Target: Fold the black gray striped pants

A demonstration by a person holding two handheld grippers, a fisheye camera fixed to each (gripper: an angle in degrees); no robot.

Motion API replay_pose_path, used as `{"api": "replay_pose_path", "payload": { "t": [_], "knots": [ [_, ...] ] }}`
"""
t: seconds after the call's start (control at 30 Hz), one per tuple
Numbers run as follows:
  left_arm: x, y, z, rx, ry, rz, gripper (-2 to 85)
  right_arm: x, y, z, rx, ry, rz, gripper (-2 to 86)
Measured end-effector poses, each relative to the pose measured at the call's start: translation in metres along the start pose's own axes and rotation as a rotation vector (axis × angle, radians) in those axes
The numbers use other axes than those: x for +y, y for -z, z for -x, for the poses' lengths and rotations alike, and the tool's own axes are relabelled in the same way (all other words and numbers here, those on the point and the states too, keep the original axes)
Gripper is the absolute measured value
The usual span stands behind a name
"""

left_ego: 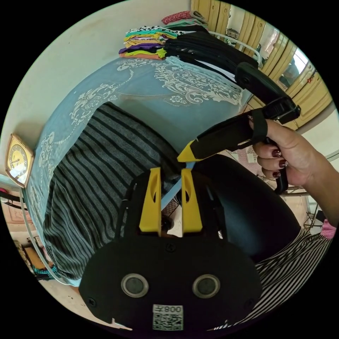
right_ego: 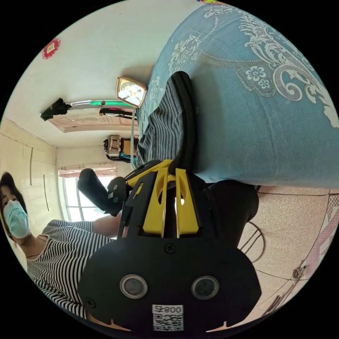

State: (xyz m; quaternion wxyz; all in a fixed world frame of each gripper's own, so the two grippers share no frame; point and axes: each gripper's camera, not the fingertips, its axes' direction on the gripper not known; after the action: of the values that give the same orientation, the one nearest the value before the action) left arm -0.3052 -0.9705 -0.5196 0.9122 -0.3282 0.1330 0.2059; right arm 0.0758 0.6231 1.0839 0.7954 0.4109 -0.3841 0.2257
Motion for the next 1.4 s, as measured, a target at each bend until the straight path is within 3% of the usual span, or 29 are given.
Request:
{"api": "replay_pose_path", "payload": {
  "t": [0.27, 0.47, 0.67, 0.97, 1.17, 1.4],
  "knots": [
    [0.006, 0.028, -0.003, -0.004, -0.007, -0.045, 5.7, -0.075, 0.033, 0.003, 0.171, 0.08, -0.116, 9.0],
    [0.018, 0.03, 0.005, 0.039, 0.01, -0.064, 5.6, -0.177, -0.002, 0.008, 0.229, 0.115, -0.042, 10.7],
    [0.035, 0.021, 0.017, 0.068, 0.003, -0.081, 5.1, -0.219, -0.033, 0.005, 0.197, 0.074, 0.035, 10.7],
    [0.067, 0.003, 0.019, 0.069, -0.03, -0.119, 2.9, -0.211, 0.005, 0.016, 0.0, 0.073, 0.006, 4.5],
    [0.095, -0.016, 0.008, 0.153, -0.075, -0.217, 1.4, -0.17, 0.067, 0.029, -0.018, 0.057, -0.124, 3.2],
    [0.159, -0.09, 0.009, 0.245, -0.057, -0.233, 0.8, -0.13, 0.082, 0.037, -0.026, -0.047, -0.201, 2.9]
  ]
}}
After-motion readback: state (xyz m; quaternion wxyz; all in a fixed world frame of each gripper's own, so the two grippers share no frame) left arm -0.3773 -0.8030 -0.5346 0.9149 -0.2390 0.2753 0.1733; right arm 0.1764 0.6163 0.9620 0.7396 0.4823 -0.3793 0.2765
